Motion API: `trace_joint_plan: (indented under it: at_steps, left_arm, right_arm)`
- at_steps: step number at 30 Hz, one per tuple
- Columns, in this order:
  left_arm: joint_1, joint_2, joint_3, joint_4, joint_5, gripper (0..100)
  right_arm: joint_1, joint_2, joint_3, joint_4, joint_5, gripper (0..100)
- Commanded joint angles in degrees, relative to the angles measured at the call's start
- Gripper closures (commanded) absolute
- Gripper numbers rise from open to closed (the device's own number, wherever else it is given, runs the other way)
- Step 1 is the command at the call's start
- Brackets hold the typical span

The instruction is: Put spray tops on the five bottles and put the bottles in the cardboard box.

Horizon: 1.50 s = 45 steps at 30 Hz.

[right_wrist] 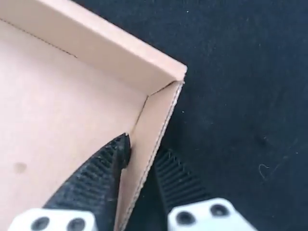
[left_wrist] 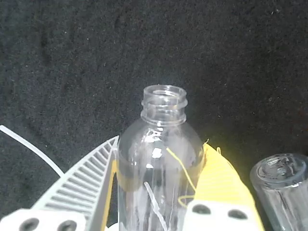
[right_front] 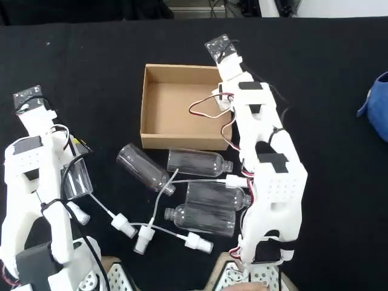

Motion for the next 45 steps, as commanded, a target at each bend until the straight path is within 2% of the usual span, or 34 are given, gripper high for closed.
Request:
trace_joint_plan:
  at_steps: [1, 6, 15, 21, 23, 31, 36, 45]
  left_arm:
    - [-0.3, -2.8, -1.2, 0.2, 0.0, 97]
    - [-0.4, -2.8, -1.2, 0.2, 0.0, 97]
    - [-0.4, -2.8, -1.3, 0.3, 0.0, 97]
    - [-0.4, -2.8, -1.3, 0.4, 0.0, 97]
    - [-0.4, -2.8, -1.3, 0.4, 0.0, 97]
    - [0.0, -2.8, -1.4, 0.4, 0.1, 97]
    - [0.0, -2.8, -2.8, 2.2, 0.0, 97]
    - [-3.8, -2.9, -11.6, 12.9, -0.8, 97]
  right_arm:
    - [-2.5, -2.8, -2.3, -0.3, 0.7, 98.8]
    - [-4.9, -4.4, -1.0, 1.1, 0.2, 98.8]
    - [-4.7, -5.9, 0.0, 1.8, 0.1, 97.5]
    - [-5.5, -8.3, -1.6, 8.7, 0.1, 79.9]
    - [-5.5, -10.8, -1.9, 11.2, -0.4, 80.4]
    - [-3.9, -24.6, -1.6, 16.8, -12.0, 82.8]
    - [-3.5, -30.5, -1.3, 22.4, -12.7, 82.8]
    - [-1.7, -38.3, 8.0, 26.4, -12.8, 82.9]
